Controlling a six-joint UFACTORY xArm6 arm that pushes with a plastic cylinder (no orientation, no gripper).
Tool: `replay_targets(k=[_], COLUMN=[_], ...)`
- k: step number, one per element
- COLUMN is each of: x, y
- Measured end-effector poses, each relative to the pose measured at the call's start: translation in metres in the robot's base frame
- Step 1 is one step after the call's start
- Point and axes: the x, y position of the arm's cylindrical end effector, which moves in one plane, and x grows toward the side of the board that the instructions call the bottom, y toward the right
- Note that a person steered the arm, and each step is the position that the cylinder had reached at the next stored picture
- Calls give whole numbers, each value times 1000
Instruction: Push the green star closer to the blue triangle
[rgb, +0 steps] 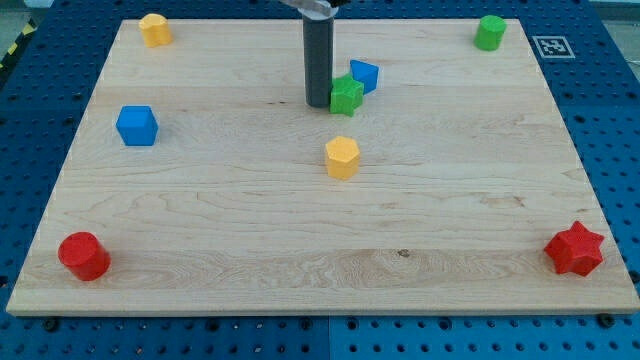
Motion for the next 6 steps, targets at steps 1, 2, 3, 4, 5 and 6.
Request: replay_targets(k=[1, 2, 3, 4, 5, 6], x=[20, 20, 20, 11, 4, 5], y=[21, 40, 13, -30, -21, 6])
